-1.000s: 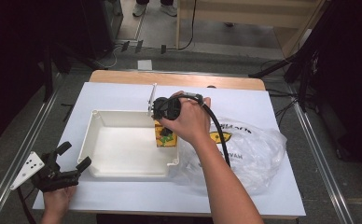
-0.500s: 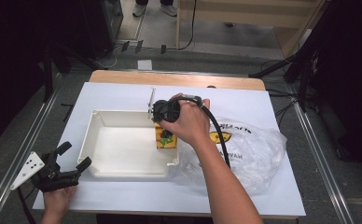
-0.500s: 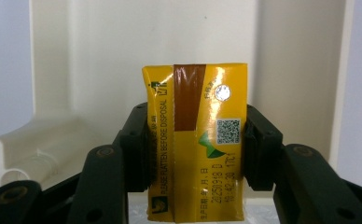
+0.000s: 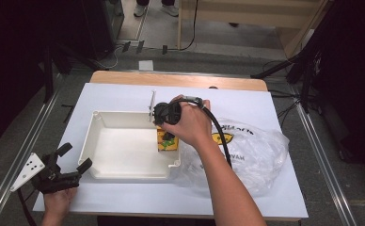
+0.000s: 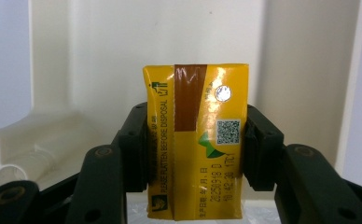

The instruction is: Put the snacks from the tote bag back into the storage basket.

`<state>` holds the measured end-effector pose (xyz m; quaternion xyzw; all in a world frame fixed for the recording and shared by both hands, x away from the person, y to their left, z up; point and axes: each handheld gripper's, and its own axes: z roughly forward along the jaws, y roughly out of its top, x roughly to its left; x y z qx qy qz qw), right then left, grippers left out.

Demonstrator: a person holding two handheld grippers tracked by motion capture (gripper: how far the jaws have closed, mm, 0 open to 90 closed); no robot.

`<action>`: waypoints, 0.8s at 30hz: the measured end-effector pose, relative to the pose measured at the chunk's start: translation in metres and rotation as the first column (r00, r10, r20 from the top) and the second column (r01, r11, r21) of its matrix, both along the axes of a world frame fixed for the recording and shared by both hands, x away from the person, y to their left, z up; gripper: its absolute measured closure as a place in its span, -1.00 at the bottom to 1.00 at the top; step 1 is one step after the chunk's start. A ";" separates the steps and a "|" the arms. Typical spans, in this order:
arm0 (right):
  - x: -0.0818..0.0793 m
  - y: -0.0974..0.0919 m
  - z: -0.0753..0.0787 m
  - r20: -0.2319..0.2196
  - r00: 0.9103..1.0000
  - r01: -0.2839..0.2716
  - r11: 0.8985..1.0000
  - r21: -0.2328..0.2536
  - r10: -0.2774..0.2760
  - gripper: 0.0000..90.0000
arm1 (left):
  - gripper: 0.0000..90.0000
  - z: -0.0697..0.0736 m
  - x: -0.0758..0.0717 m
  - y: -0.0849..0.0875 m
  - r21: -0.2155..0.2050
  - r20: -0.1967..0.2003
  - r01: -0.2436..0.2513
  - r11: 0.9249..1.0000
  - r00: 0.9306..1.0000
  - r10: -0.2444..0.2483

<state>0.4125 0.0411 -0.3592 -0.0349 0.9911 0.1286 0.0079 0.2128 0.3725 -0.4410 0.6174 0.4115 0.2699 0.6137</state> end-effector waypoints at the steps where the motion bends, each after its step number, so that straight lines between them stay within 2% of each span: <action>1: 0.000 0.000 0.000 -0.004 1.000 -0.001 1.000 0.010 0.001 0.15 | -1.00 0.000 0.000 0.000 0.000 0.000 0.000 1.000 1.000 0.000; 3: 0.002 -0.003 0.006 -0.039 0.999 0.009 0.999 0.046 -0.007 -0.05 | -1.00 0.000 0.000 0.000 -0.001 0.000 -0.001 1.000 1.000 0.001; 4: 0.002 -0.003 0.006 -0.039 0.999 0.009 0.999 0.046 -0.007 -0.05 | -1.00 0.000 0.000 0.000 0.000 -0.001 -0.001 1.000 1.000 0.001; 5: 0.002 -0.005 0.007 -0.044 0.999 0.016 0.998 0.063 -0.013 -0.17 | -1.00 0.000 0.000 0.000 0.001 -0.001 -0.002 1.000 1.000 0.002; 8: 0.002 -0.008 0.009 -0.041 0.999 0.023 0.998 0.063 -0.021 -0.24 | -1.00 0.000 0.000 0.000 0.000 -0.002 -0.002 1.000 1.000 0.002; 9: 0.002 -0.012 0.010 -0.044 0.999 0.028 0.996 0.085 -0.024 -0.36 | -1.00 0.000 0.000 0.000 0.000 -0.001 -0.003 1.000 1.000 0.003; 10: 0.003 -0.014 0.011 -0.033 0.999 0.015 0.994 0.104 -0.012 -0.39 | -1.00 0.000 0.000 0.000 0.000 -0.001 -0.003 1.000 1.000 0.003; 14: 0.002 -0.019 0.016 -0.050 0.998 0.032 0.990 0.137 -0.025 -0.50 | -1.00 0.000 0.000 0.000 0.002 -0.001 -0.005 1.000 1.000 0.005; 16: 0.003 -0.022 0.019 -0.023 0.999 0.033 0.988 0.149 -0.029 -0.63 | -1.00 0.000 0.000 0.000 0.004 -0.002 -0.006 1.000 1.000 0.006; 17: 0.002 -0.024 0.020 -0.031 0.999 0.043 0.988 0.145 -0.039 -0.67 | -1.00 0.000 0.000 0.000 0.005 -0.004 -0.006 1.000 1.000 0.006; 18: 0.003 -0.026 0.021 -0.011 0.999 0.033 0.987 0.158 -0.031 -0.69 | -1.00 0.000 0.000 0.000 0.005 -0.004 -0.006 1.000 1.000 0.006; 20: 0.002 -0.030 0.022 -0.027 0.999 0.045 0.987 0.152 -0.041 -0.71 | -1.00 0.000 0.000 0.000 0.006 -0.003 -0.006 1.000 1.000 0.006; 23: 0.002 -0.038 0.025 0.009 0.999 0.040 0.981 0.190 -0.042 -0.86 | -1.00 0.000 0.000 0.000 0.008 -0.005 -0.007 1.000 1.000 0.007; 24: 0.002 -0.038 0.025 0.009 0.999 0.040 0.981 0.190 -0.042 -0.86 | -1.00 0.000 0.000 0.000 0.008 -0.005 -0.007 1.000 1.000 0.007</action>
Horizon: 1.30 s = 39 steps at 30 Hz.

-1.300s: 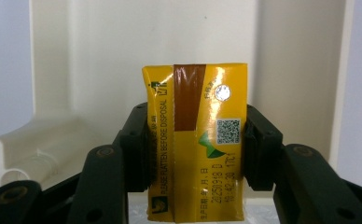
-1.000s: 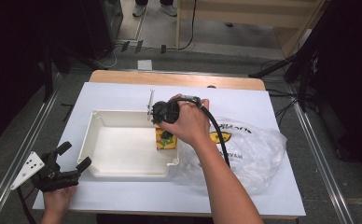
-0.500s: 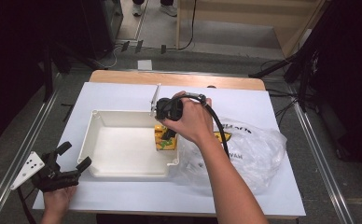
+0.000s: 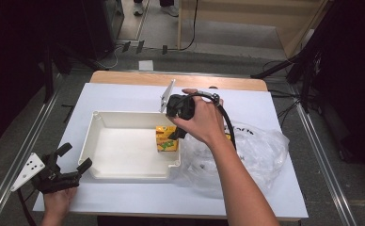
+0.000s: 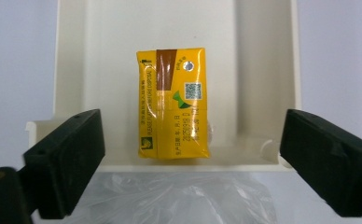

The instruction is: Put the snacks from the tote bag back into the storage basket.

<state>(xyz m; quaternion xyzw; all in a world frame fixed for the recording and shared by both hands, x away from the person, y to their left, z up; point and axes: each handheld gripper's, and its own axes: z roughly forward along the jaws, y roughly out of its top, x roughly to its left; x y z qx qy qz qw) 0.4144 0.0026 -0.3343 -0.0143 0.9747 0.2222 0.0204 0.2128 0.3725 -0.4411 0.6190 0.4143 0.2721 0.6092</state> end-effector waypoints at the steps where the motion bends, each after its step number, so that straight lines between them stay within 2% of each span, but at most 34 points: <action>1: 0.000 -0.005 0.002 0.001 1.000 0.005 1.000 0.025 -0.005 -0.90 | -1.00 0.000 0.000 0.000 0.000 0.000 0.002 1.000 1.000 -0.002; 14: -0.003 -0.032 0.014 0.026 0.998 0.056 0.995 0.083 -0.058 -0.99 | -1.00 0.000 0.000 0.001 -0.002 0.001 0.002 1.000 1.000 -0.002; 29: -0.007 -0.079 0.006 0.017 0.989 0.146 0.981 0.125 -0.149 -1.00 | -1.00 0.000 0.000 0.001 -0.006 -0.003 0.000 1.000 1.000 0.000; 34: -0.009 -0.088 0.004 0.020 0.987 0.156 0.979 0.134 -0.160 -1.00 | -1.00 0.000 0.000 0.001 -0.004 -0.003 0.002 1.000 1.000 -0.002; 39: -0.011 -0.102 0.002 0.021 0.982 0.180 0.972 0.153 -0.186 -1.00 | -1.00 0.000 0.000 0.002 -0.005 -0.004 0.001 1.000 1.000 -0.001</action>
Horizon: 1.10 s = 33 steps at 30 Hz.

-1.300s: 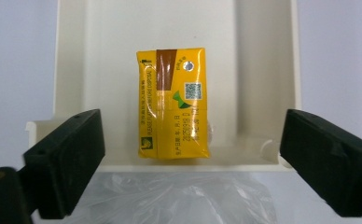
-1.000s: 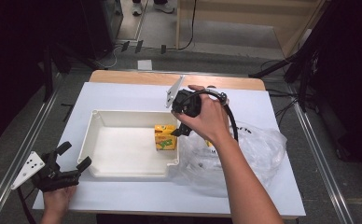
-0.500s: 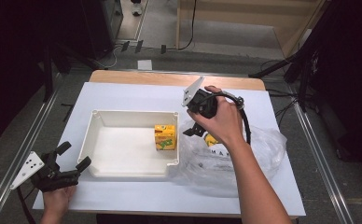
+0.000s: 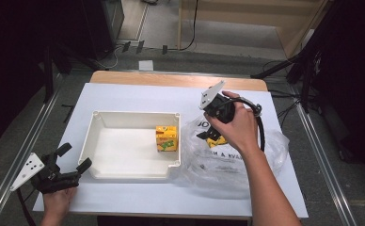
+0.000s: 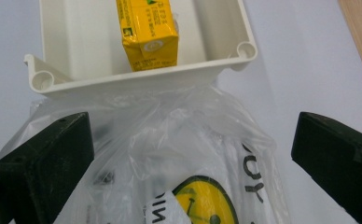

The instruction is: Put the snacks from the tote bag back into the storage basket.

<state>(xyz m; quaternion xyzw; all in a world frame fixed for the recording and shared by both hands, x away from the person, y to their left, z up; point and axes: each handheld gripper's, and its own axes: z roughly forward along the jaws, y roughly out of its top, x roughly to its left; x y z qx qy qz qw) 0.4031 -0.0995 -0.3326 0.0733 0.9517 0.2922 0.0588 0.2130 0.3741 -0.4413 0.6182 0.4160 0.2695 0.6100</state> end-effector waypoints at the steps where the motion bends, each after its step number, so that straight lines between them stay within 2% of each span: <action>1: 0.000 -0.003 -0.001 0.003 1.000 0.002 1.000 0.003 -0.002 -1.00 | -1.00 0.000 0.000 0.000 0.000 -0.001 0.000 1.000 1.000 0.000; 19: -0.012 -0.046 -0.016 -0.009 0.996 0.092 0.995 0.037 -0.091 -0.99 | -1.00 0.000 0.000 -0.001 0.005 -0.001 0.001 1.000 1.000 -0.001; 33: -0.026 -0.078 -0.027 -0.005 0.988 0.156 0.984 0.086 -0.156 -0.97 | -1.00 0.000 0.000 -0.002 0.013 -0.004 0.002 1.000 1.000 -0.002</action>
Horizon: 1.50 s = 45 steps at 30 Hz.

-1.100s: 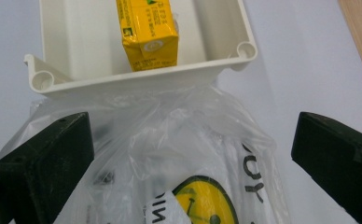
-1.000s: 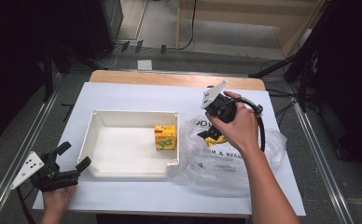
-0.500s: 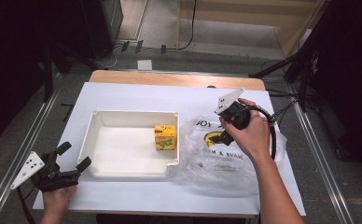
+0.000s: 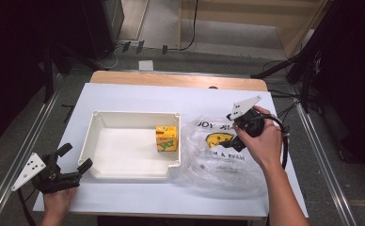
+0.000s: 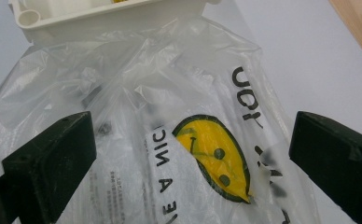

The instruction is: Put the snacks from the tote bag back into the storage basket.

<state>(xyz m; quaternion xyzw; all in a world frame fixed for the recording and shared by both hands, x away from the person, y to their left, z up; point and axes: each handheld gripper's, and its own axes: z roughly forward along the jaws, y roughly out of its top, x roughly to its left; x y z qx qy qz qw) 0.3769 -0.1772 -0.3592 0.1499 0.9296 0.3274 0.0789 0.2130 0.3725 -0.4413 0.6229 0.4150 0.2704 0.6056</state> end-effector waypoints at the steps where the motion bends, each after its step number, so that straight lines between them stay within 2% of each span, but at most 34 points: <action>1: -0.001 -0.002 -0.001 -0.003 1.000 0.005 1.000 0.007 -0.005 -0.97 | -1.00 0.000 0.000 0.000 0.000 0.000 0.000 1.000 1.000 0.000; 19: -0.018 -0.032 -0.013 0.007 0.998 0.068 0.995 0.070 -0.068 -0.95 | -1.00 0.000 0.000 0.000 0.005 -0.001 0.001 1.000 1.000 -0.001; 31: -0.033 -0.056 -0.030 0.004 0.992 0.121 0.985 0.119 -0.123 -0.95 | -1.00 0.000 0.000 0.000 0.003 0.000 0.005 1.000 1.000 -0.005; 36: -0.039 -0.068 -0.036 0.013 0.990 0.139 0.978 0.155 -0.143 -0.95 | -1.00 0.000 0.000 0.000 0.005 -0.005 0.005 1.000 1.000 -0.005; 39: -0.044 -0.076 -0.041 0.015 0.986 0.159 0.970 0.186 -0.164 -0.95 | -1.00 0.000 -0.001 -0.002 0.013 -0.003 0.006 1.000 1.000 -0.006; 45: -0.053 -0.091 -0.053 0.014 0.981 0.185 0.958 0.218 -0.193 -0.95 | -1.00 0.000 0.000 -0.001 0.013 -0.005 0.003 1.000 1.000 -0.003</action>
